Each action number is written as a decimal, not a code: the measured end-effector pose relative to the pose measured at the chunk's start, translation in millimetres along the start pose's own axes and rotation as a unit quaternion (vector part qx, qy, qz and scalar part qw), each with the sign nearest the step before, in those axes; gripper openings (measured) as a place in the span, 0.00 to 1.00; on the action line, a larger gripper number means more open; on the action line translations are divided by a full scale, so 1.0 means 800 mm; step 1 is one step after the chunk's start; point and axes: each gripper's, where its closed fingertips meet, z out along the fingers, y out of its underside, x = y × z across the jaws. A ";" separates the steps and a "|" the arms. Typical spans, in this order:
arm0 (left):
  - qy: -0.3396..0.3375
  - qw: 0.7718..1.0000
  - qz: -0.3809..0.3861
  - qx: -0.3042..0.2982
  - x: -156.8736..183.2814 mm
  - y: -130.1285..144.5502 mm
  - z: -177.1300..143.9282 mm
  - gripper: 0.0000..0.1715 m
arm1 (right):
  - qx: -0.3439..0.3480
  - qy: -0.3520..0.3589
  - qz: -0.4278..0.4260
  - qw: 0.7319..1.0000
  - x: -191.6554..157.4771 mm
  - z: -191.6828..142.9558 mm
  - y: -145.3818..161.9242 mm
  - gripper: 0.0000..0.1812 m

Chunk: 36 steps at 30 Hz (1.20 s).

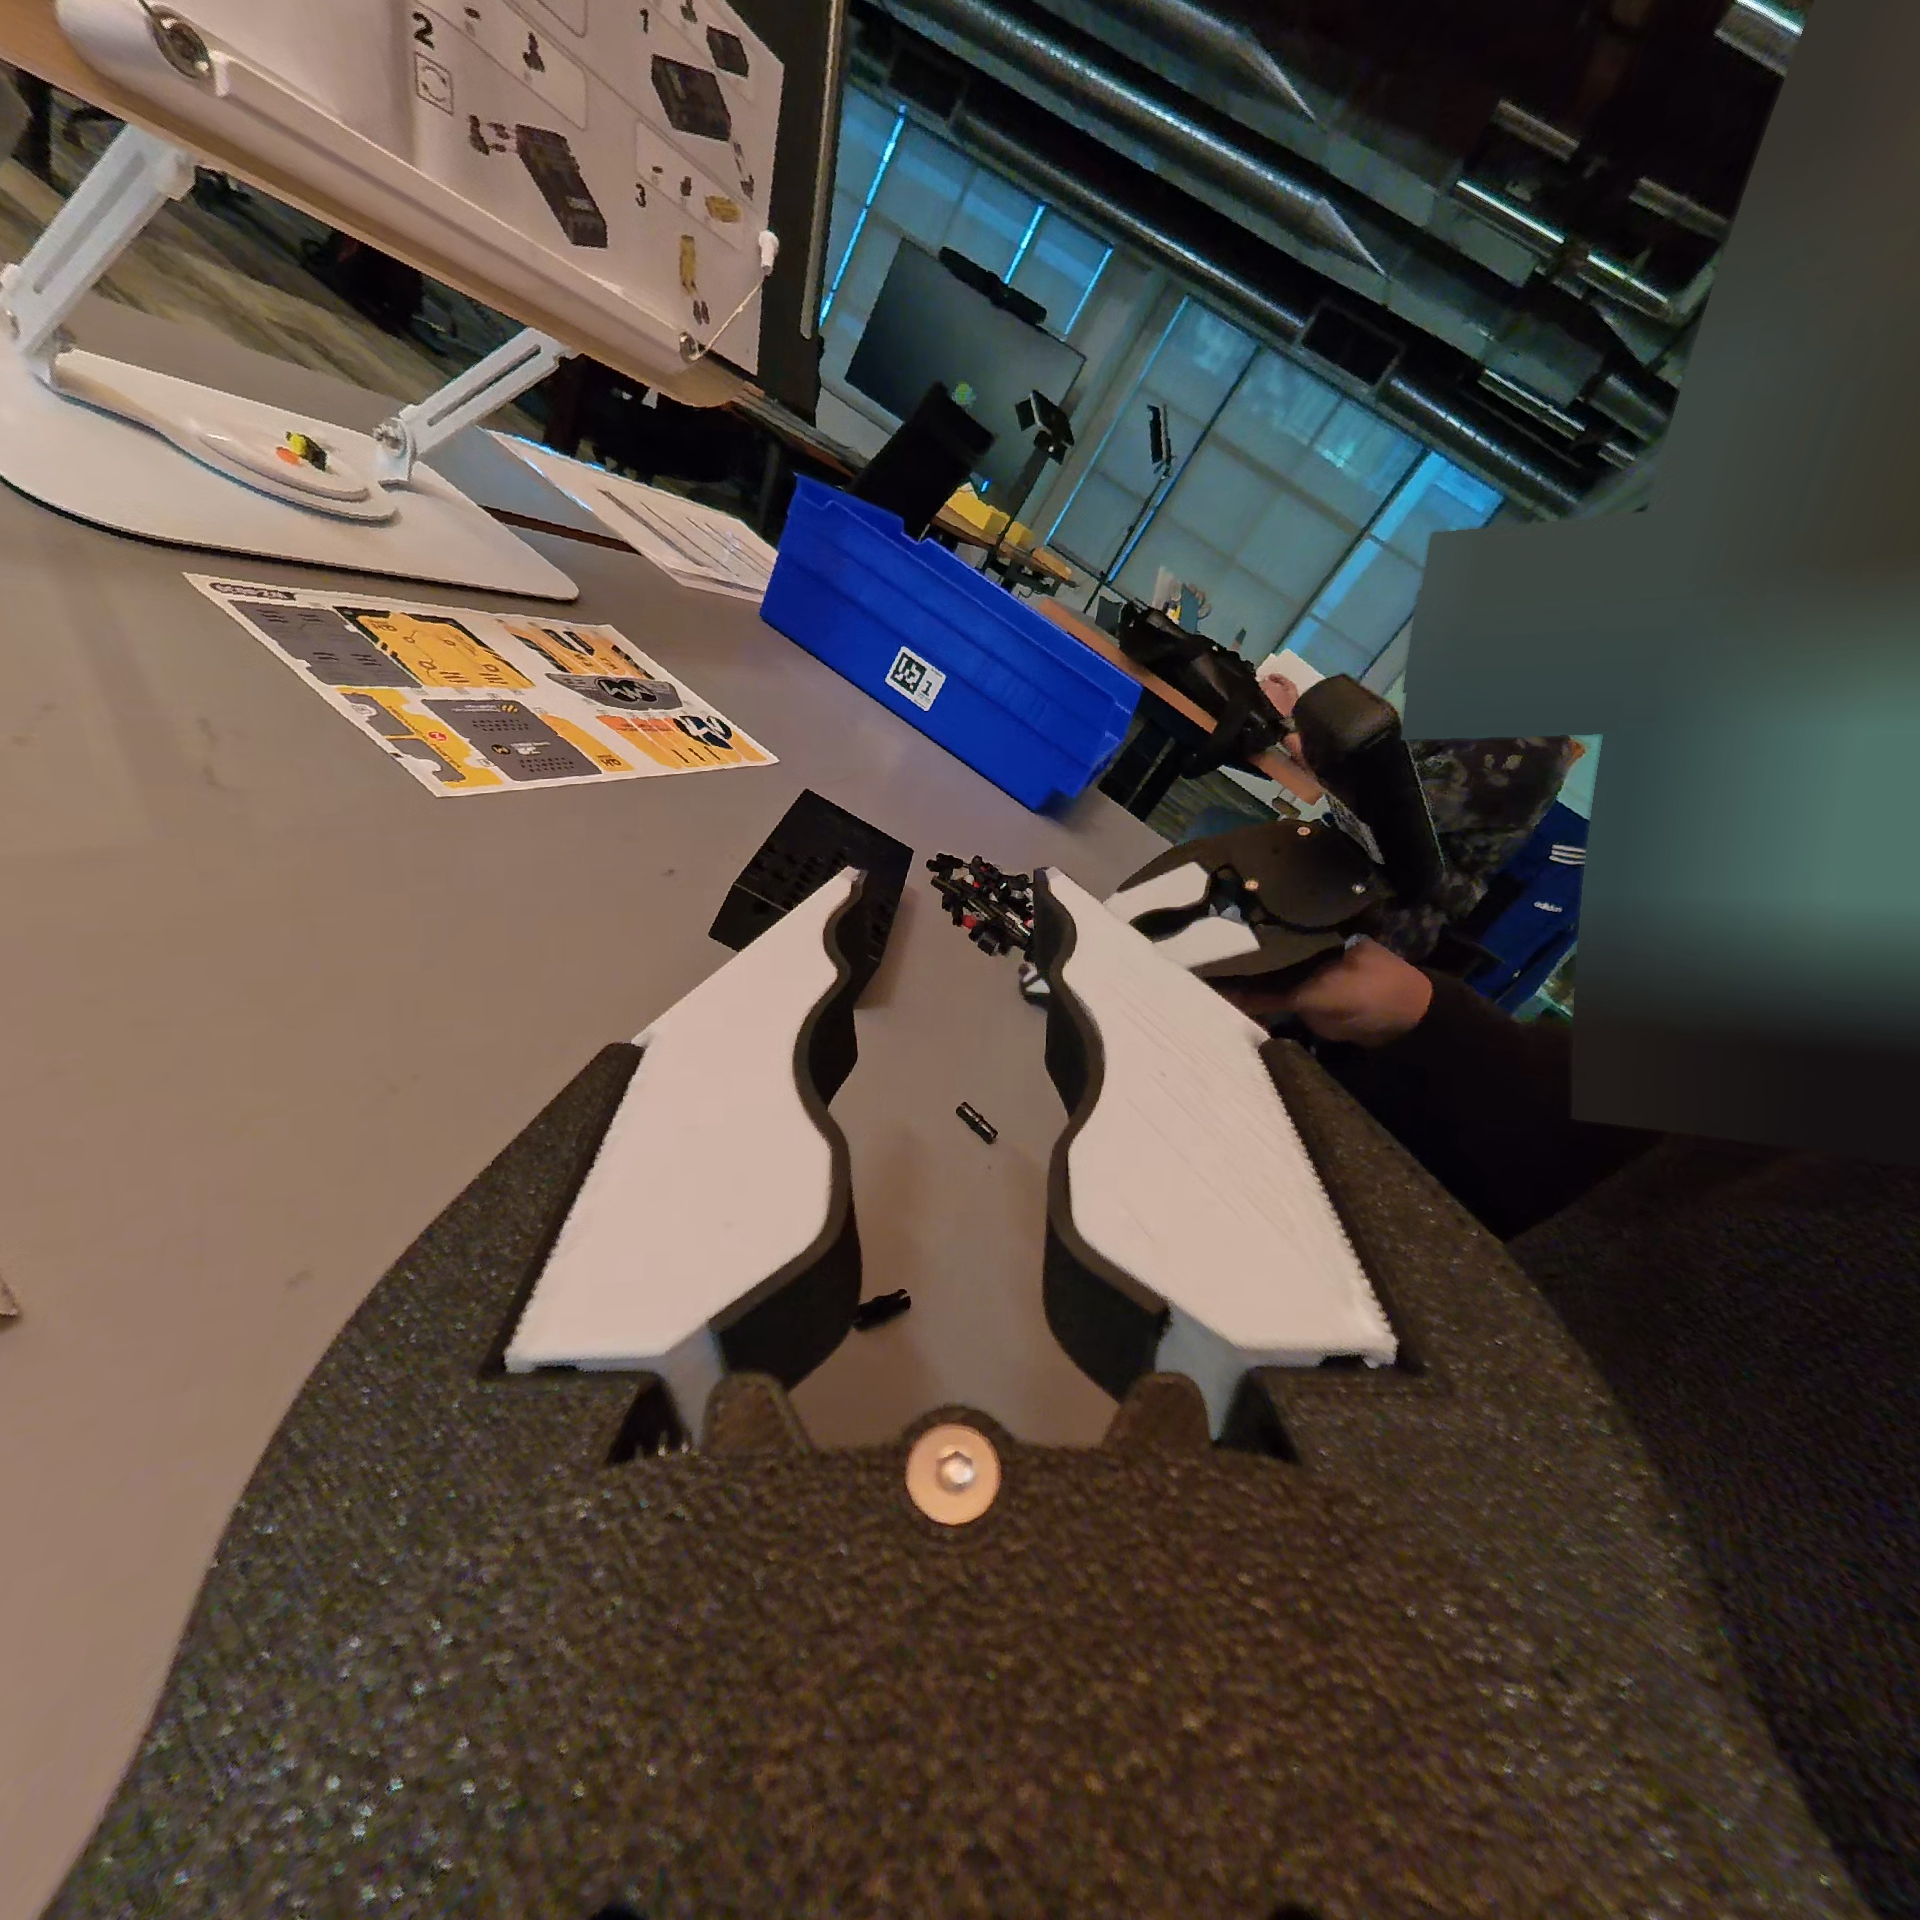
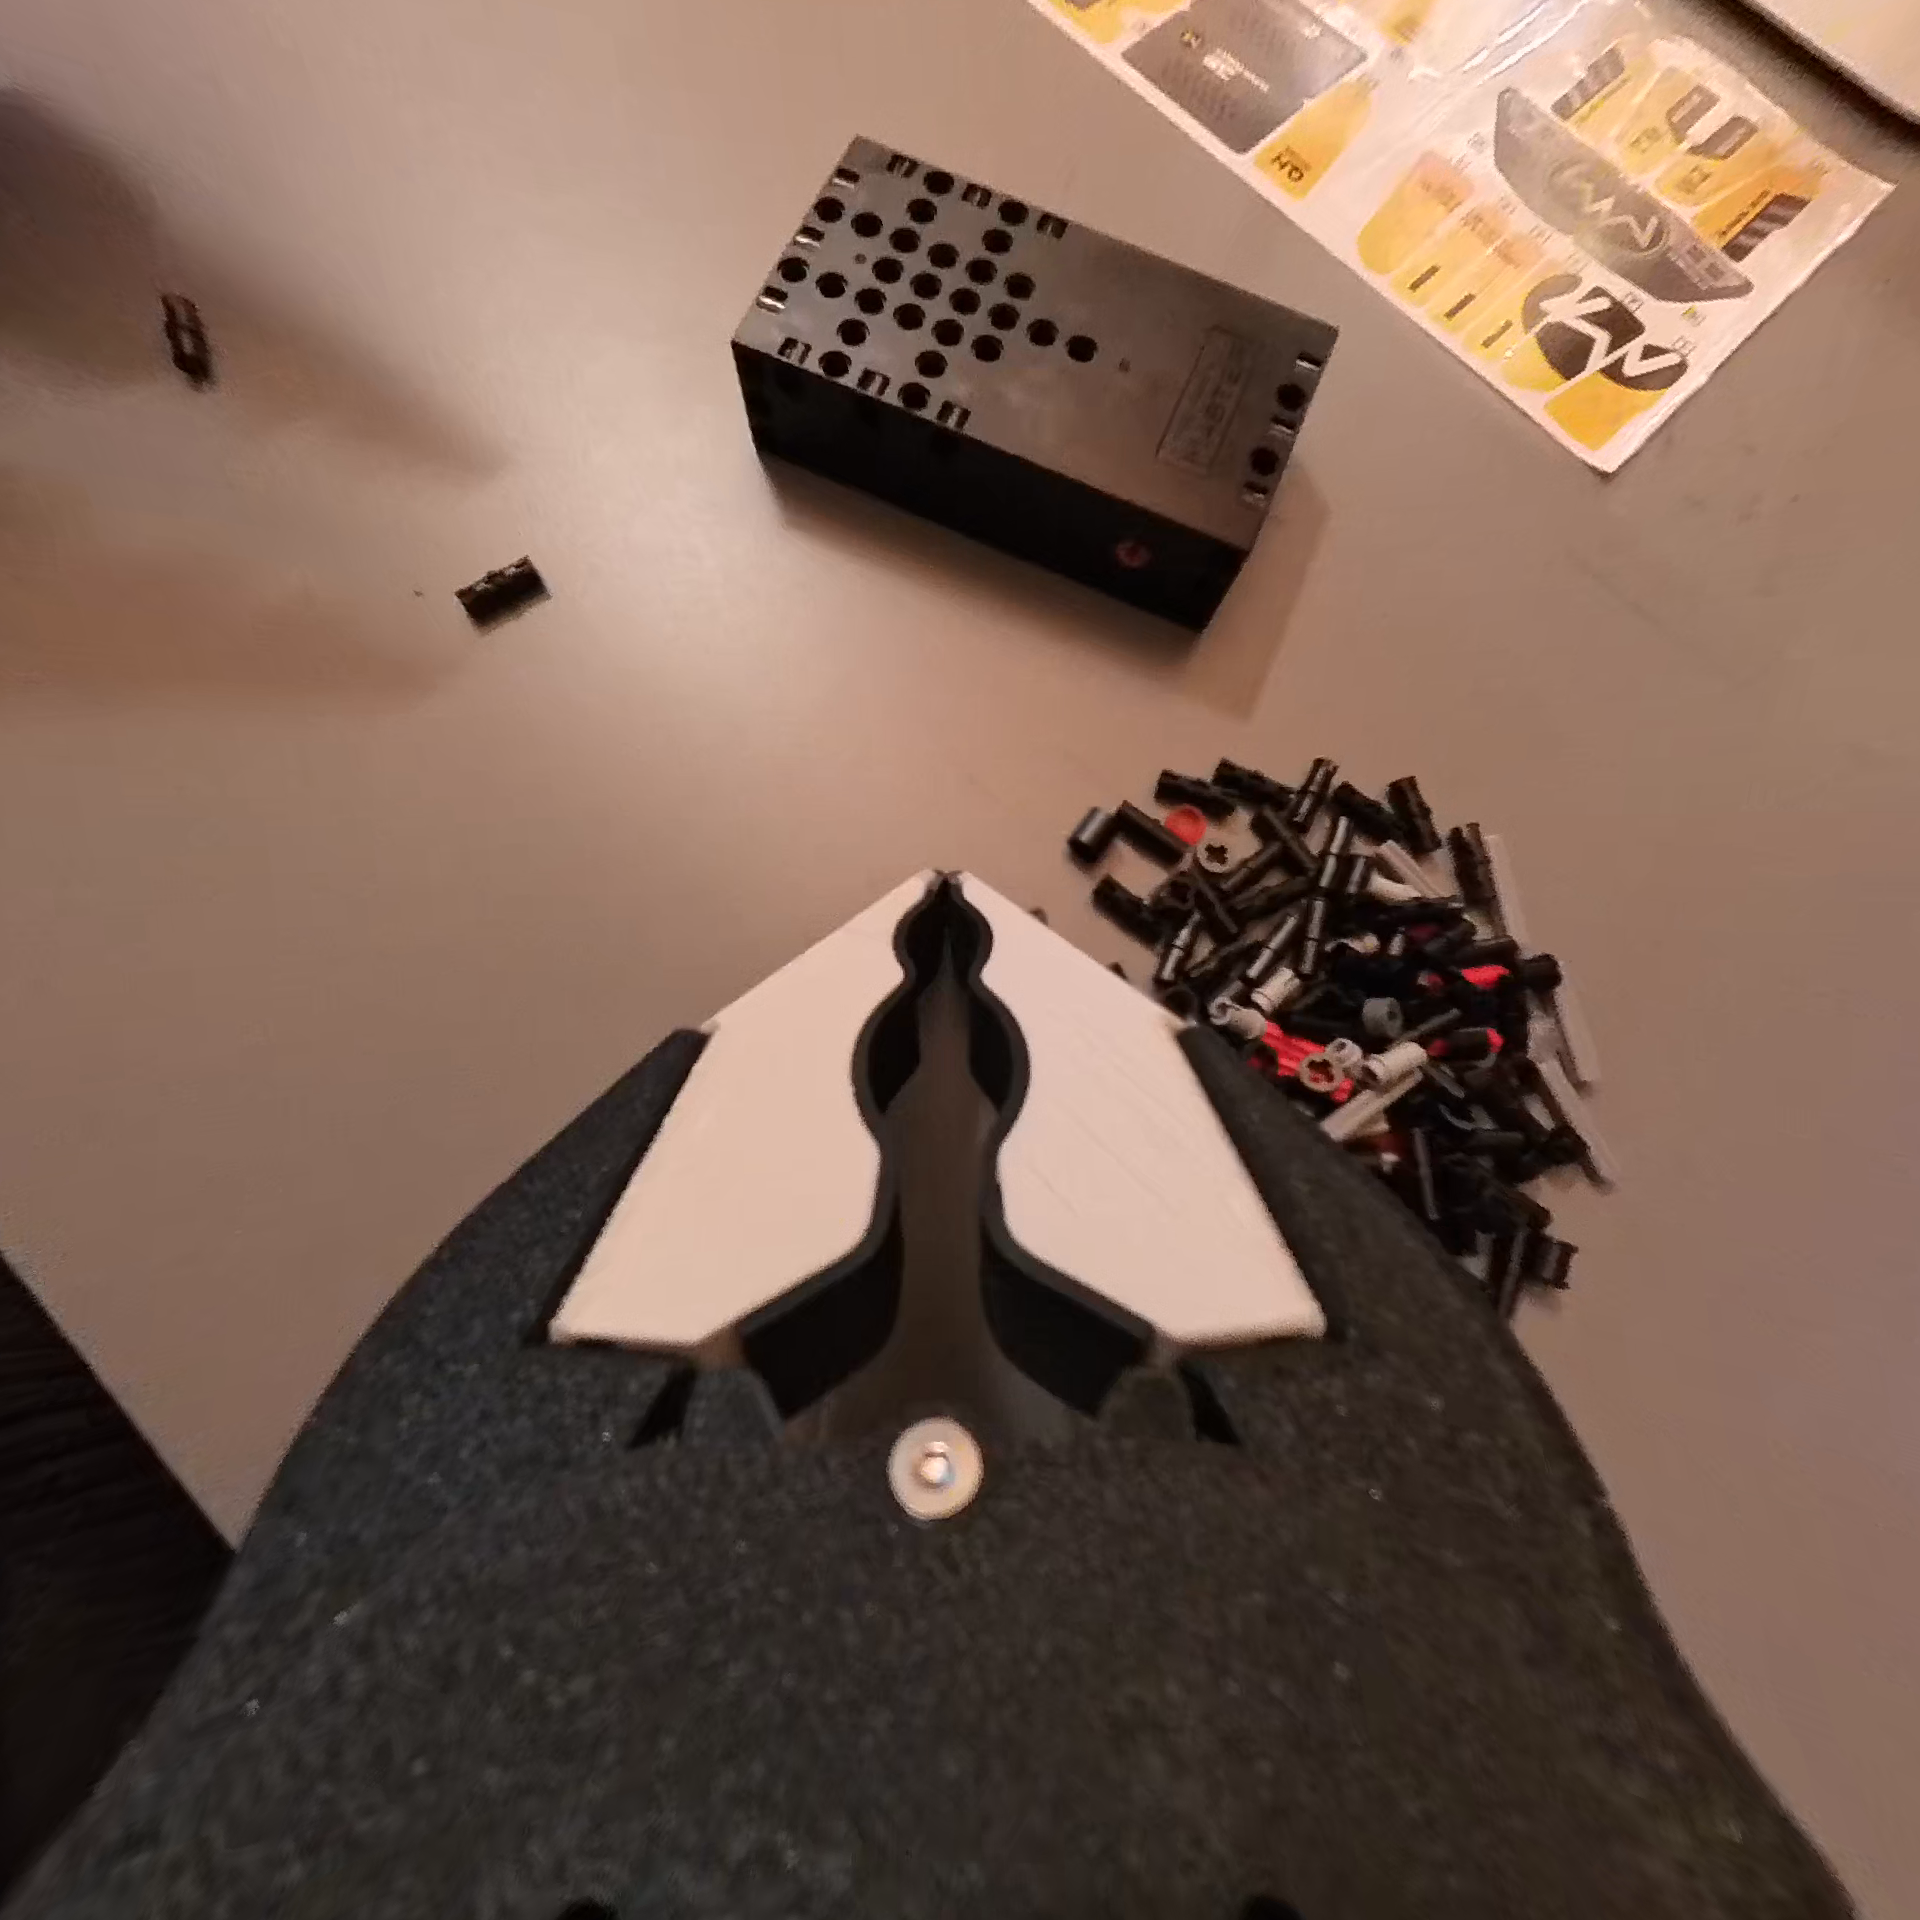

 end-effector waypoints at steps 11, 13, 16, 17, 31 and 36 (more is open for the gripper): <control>0.000 1.000 -0.001 0.000 0.000 0.000 0.000 0.18 | -0.006 0.026 0.012 1.000 0.025 -0.003 0.006 0.00; 0.000 1.000 -0.001 0.000 -0.001 0.000 0.000 0.18 | -0.009 0.034 0.011 0.999 0.030 -0.004 0.007 0.00; 0.000 1.000 -0.001 0.000 0.000 0.000 0.000 0.18 | -0.013 0.042 0.013 0.999 0.037 -0.006 0.010 0.00; 0.000 1.000 -0.001 0.000 0.000 0.000 0.000 0.18 | -0.015 0.047 0.014 0.999 0.039 -0.007 0.011 0.00; 0.000 1.000 -0.002 0.000 -0.001 0.000 0.000 0.18 | 0.029 0.021 0.004 0.999 0.008 0.006 -0.031 0.07; 0.000 1.000 -0.002 0.002 -0.001 -0.001 -0.001 0.18 | 0.018 -0.007 0.025 0.999 0.003 0.021 -0.036 0.11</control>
